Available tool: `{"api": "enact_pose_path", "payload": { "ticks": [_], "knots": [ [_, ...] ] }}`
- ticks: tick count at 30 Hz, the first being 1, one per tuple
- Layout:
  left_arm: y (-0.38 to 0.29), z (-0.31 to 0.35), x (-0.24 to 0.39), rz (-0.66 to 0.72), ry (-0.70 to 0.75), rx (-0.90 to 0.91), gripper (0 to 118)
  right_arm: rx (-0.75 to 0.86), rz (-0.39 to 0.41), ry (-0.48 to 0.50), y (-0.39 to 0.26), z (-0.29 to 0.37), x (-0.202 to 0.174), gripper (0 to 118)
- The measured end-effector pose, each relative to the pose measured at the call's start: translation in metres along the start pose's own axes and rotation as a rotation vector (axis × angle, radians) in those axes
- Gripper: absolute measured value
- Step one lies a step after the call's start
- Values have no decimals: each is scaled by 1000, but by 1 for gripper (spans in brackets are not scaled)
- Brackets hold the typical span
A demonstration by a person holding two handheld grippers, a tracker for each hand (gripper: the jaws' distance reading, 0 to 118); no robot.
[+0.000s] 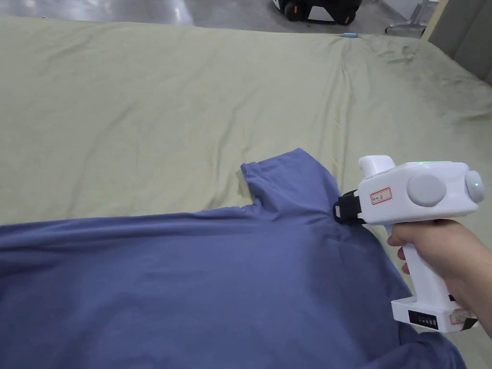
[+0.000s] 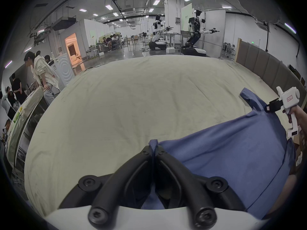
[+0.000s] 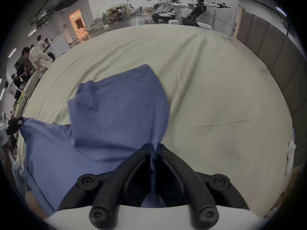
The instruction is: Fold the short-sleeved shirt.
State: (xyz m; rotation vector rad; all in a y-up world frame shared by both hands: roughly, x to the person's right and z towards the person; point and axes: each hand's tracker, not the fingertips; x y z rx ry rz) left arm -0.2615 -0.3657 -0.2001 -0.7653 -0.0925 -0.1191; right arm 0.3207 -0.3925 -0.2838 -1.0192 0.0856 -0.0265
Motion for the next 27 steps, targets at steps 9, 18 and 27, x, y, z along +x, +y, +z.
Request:
{"api": "enact_pose_path", "payload": {
  "ticks": [9,18,27],
  "knots": [
    [38,52,-7,13,28,144,0,232,61,-29,15,85,-20,7],
    [78,107,-11,34,23,264,0,401,74,-55,35,165,-32,7],
    [60,125,-13,17,12,229,0,420,118,-55,9,201,-41,7]
  ]
}}
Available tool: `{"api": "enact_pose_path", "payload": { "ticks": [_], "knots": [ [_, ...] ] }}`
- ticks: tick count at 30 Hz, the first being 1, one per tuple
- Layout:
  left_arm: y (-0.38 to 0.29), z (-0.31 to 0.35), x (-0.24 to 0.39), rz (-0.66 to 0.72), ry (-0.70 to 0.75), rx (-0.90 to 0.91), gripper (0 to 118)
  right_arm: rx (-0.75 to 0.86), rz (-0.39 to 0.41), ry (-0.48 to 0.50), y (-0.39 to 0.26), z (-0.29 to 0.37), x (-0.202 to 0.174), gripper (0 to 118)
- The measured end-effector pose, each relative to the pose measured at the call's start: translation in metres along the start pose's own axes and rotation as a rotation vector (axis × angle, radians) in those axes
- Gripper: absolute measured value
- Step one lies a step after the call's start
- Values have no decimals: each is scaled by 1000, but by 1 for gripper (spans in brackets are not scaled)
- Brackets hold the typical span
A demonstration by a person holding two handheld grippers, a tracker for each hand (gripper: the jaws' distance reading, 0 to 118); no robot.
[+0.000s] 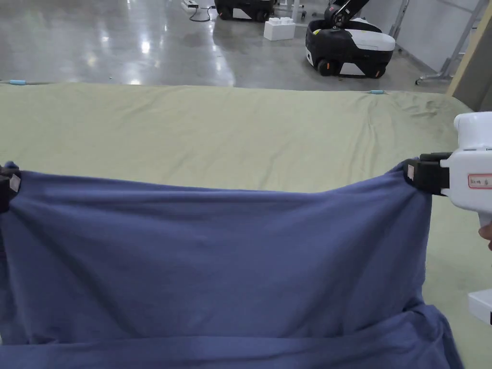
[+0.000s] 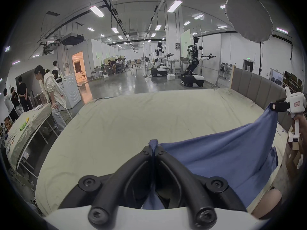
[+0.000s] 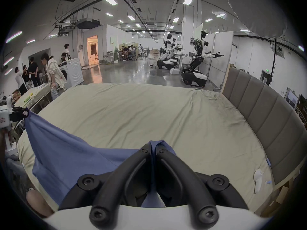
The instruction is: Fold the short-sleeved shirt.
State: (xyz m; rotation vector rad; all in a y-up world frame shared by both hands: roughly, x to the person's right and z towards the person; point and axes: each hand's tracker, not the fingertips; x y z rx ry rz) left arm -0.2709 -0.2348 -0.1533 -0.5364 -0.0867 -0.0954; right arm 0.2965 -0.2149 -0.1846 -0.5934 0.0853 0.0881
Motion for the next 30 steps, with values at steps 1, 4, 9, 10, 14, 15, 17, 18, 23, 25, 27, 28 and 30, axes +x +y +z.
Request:
{"api": "enact_pose_path", "payload": {
  "ticks": [1,4,9,10,14,15,17,18,23,25,27,28,30],
  "knots": [
    [-8,1,-2,-3,-7,-16,0,-6,2,8,-8,6,0,7],
    [-40,13,-4,-1,-20,-70,0,-26,8,18,-43,28,-1,7],
    [-107,41,-4,51,-64,-176,0,-98,-15,33,-116,68,-3,7],
    [-123,46,-4,59,-67,-200,0,-117,-18,37,-133,76,-4,7],
    [-166,53,-3,95,-96,-267,1,-183,-23,28,-178,86,-9,7],
    [-176,50,-3,114,-95,-294,1,-205,-17,19,-189,85,-10,7],
    [-190,49,2,116,-63,-301,1,-241,-25,3,-204,81,-10,7],
    [-194,50,5,111,-66,-297,1,-245,-31,-4,-210,79,-10,7],
    [-205,47,8,85,-75,-322,1,-244,-47,-27,-219,74,-2,7],
    [-208,44,2,138,-92,-330,1,-256,-33,-35,-221,71,-1,7],
    [-213,41,-6,198,-102,-338,5,-271,-5,-53,-228,67,-3,7],
    [-217,39,-8,202,-97,-335,9,-284,10,-62,-232,63,-3,7],
    [-222,41,-8,200,-82,-316,23,-294,7,-84,-242,60,-3,7]
  ]
}}
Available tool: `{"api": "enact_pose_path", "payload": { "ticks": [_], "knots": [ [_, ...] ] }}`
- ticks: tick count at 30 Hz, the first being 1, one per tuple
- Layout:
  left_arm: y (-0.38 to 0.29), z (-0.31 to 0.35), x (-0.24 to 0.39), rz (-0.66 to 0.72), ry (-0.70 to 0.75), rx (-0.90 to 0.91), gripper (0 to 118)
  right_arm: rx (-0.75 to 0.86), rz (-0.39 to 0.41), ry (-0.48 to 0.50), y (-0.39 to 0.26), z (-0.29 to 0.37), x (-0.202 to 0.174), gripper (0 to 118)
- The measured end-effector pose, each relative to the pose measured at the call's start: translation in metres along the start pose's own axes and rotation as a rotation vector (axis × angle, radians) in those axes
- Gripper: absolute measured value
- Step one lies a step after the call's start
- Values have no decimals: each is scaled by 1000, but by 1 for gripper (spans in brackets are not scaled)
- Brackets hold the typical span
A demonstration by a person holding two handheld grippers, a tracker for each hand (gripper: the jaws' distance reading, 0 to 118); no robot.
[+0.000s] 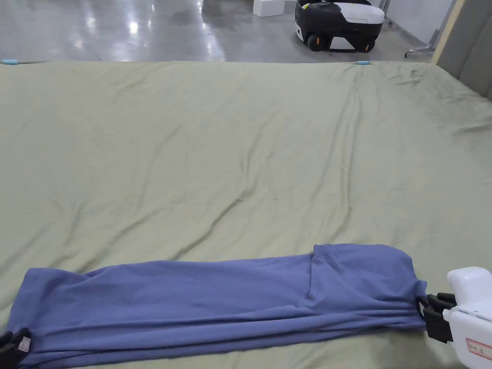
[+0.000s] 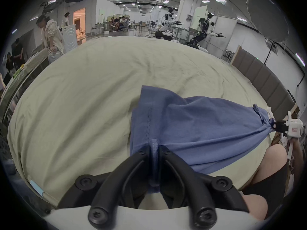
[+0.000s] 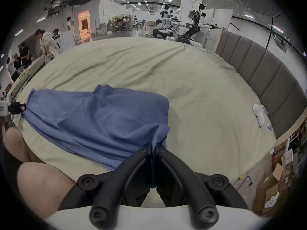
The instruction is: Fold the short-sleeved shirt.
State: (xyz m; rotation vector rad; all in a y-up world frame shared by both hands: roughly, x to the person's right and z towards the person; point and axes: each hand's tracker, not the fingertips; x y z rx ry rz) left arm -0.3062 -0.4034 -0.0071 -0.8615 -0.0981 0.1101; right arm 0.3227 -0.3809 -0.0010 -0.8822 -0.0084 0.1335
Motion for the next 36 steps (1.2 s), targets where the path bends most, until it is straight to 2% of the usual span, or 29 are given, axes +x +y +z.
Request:
{"api": "enact_pose_path", "payload": {
  "ticks": [1,2,3,4,5,6,7,9,10,11,12,13,14,15,16,18,21,22,23,24,25,26,27,28,29,32,34,36],
  "knots": [
    [-1,1,-1,4,0,16,37,0,-10,4,-4,-2,2,12],
    [-2,4,-3,18,-5,30,64,6,-36,6,-8,-2,5,31],
    [-4,6,-5,40,-4,34,86,14,-82,-6,-11,-1,10,52],
    [-5,8,-8,66,13,10,96,15,-125,-61,-13,3,14,65],
    [-6,13,-12,86,26,-26,96,17,-166,-136,-15,6,20,65],
    [-9,23,-19,118,-36,-8,114,18,-218,-179,-19,12,29,106],
    [-10,37,-25,172,-148,51,115,45,-277,-162,-22,23,39,114],
    [-14,63,-36,270,-246,114,115,70,-396,-52,-25,47,50,110],
    [-15,74,-41,311,-255,121,115,69,-424,-43,-26,58,51,104],
    [-13,85,-46,348,-269,100,115,82,-415,-41,-27,68,48,86],
    [-13,94,-53,387,-313,100,109,93,-376,-65,-26,81,38,49],
    [-14,103,-59,413,-358,146,88,118,-331,-101,-25,89,29,23],
    [-14,107,-63,431,-400,170,37,134,-307,-121,-23,94,21,13],
    [-13,104,-69,437,-410,173,0,157,-284,-110,-22,100,11,13],
    [-15,106,-69,461,-350,198,0,164,-257,-65,-18,105,-1,13],
    [-9,93,-77,456,-488,116,0,168,-192,-2,-8,111,-25,12],
    [-1,35,-136,464,-608,60,0,194,-63,1,11,122,-60,12],
    [2,13,-152,522,-682,-1,0,215,-47,7,16,126,-69,12],
    [9,12,-135,583,-745,-67,0,228,-35,24,21,130,-75,12],
    [11,-5,-139,647,-803,-123,19,238,-29,36,27,134,-81,12],
    [13,-20,-146,673,-780,-141,49,242,-26,43,33,137,-86,12],
    [16,-30,-149,660,-747,-148,88,248,-22,46,37,140,-91,12],
    [14,-38,-144,622,-696,-187,104,255,-16,48,41,144,-96,12],
    [14,-46,-142,582,-727,-206,104,261,-10,51,44,146,-98,12],
    [17,-45,-143,613,-837,-157,105,264,-4,52,47,148,-101,12],
    [29,-62,-160,677,-846,-170,106,257,10,54,51,149,-108,12],
    [33,-73,-157,642,-865,-206,106,241,13,59,54,144,-113,12],
    [38,-70,-120,532,-863,-230,106,228,21,64,56,137,-118,12]
  ]
}}
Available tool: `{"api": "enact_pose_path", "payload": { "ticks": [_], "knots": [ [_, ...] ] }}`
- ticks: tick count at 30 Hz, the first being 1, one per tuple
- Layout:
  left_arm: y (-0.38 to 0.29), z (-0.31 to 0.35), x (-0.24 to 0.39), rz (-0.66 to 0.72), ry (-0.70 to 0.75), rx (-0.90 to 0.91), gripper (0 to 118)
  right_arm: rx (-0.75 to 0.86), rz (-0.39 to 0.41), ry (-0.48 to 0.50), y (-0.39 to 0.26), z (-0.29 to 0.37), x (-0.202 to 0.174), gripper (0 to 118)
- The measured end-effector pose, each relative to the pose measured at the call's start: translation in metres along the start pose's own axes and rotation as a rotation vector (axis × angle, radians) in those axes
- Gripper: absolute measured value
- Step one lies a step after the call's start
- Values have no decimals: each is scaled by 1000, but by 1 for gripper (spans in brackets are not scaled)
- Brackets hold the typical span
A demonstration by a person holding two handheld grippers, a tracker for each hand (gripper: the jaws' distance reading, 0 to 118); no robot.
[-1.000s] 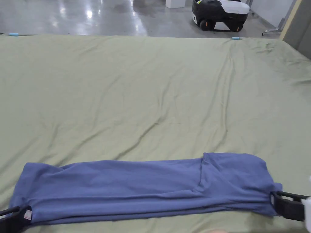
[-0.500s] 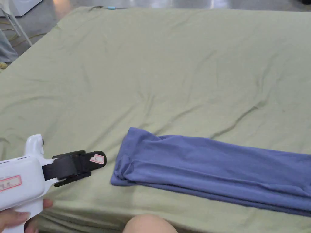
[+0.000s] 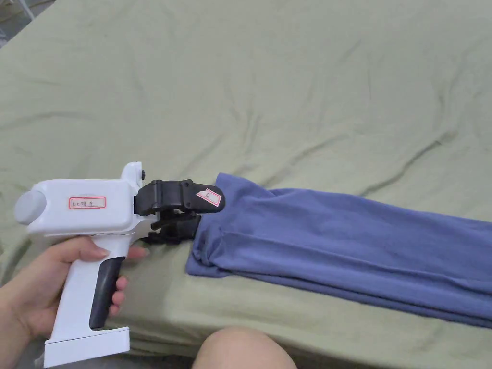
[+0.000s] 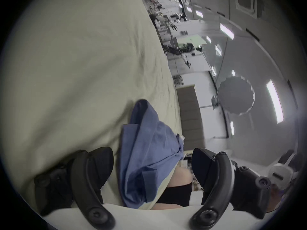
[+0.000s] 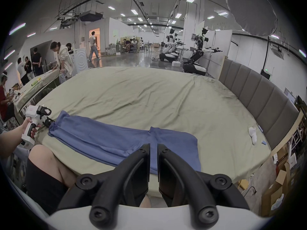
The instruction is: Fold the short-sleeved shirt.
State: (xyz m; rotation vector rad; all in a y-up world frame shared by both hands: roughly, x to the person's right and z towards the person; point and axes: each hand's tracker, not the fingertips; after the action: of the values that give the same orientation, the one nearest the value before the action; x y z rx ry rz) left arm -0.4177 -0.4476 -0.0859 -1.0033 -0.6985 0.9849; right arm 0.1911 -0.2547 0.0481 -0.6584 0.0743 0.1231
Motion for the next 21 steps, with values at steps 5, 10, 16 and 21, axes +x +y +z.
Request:
{"api": "enact_pose_path", "payload": {
  "ticks": [5,10,16,21],
  "knots": [
    [15,-25,1,-2,86,-38,67,3,-6,52,4,-12,-13,12],
    [6,-33,-3,4,163,-4,4,9,6,83,3,-13,-24,12],
    [-4,26,21,-8,210,33,4,34,19,106,-1,2,-23,12],
    [3,95,42,-19,374,105,4,84,-17,140,-7,18,-16,12]
  ]
}}
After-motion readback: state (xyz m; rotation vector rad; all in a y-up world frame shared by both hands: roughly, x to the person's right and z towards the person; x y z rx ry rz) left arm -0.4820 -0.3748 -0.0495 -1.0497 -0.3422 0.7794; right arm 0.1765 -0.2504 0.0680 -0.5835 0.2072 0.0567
